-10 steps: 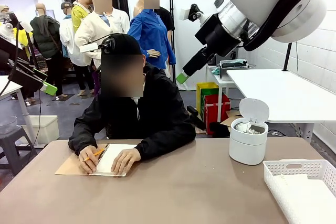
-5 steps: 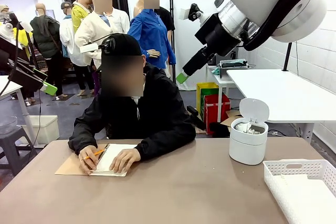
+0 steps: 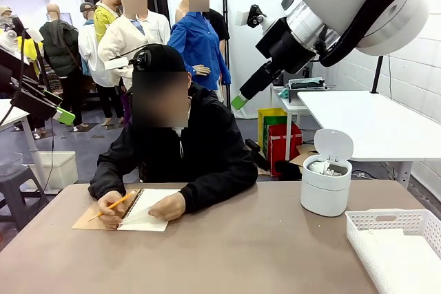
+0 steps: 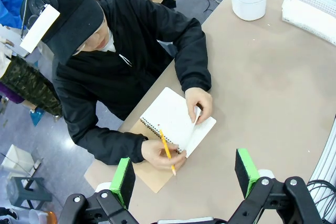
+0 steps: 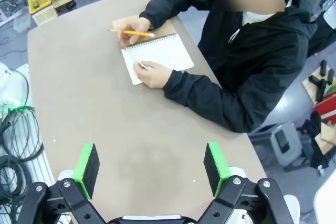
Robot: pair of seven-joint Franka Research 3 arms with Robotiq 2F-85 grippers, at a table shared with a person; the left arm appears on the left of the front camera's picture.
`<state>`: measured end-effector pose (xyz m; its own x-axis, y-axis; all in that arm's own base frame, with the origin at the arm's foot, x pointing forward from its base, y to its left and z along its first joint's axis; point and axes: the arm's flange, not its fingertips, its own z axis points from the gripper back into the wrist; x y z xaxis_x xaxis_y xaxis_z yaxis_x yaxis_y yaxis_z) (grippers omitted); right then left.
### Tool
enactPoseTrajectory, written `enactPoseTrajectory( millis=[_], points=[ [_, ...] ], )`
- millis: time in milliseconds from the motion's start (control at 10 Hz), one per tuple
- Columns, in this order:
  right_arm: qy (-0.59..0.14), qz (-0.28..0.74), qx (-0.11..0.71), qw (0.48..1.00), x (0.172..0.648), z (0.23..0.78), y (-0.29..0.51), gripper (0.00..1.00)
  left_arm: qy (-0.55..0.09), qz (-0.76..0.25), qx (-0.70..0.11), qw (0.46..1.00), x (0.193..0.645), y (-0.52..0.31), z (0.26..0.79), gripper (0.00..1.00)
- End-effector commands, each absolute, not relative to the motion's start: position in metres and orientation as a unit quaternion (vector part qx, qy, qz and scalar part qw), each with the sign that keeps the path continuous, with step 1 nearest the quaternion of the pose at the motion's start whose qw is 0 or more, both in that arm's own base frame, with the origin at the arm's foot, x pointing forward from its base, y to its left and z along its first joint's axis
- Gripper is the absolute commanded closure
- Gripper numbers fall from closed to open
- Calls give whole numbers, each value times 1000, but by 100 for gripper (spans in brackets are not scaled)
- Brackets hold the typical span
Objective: Sort the paper based on its condition.
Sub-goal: If a person hands you a paper, place it in the Organizing basket , and if it's crumpled, put it in the Trash can.
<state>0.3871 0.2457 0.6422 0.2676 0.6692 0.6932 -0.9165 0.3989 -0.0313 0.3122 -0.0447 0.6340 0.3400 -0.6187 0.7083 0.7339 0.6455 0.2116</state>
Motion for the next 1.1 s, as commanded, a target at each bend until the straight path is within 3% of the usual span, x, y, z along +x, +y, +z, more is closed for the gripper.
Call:
enactPoseTrajectory(
  millis=[0,1000],
  points=[
    [-317,515,194,773,387,642,245,0,-398,-410,-68,818,312,-45,634,0],
    [-317,515,194,773,387,642,245,0,-398,-410,-68,818,312,-45,634,0]
  ],
)
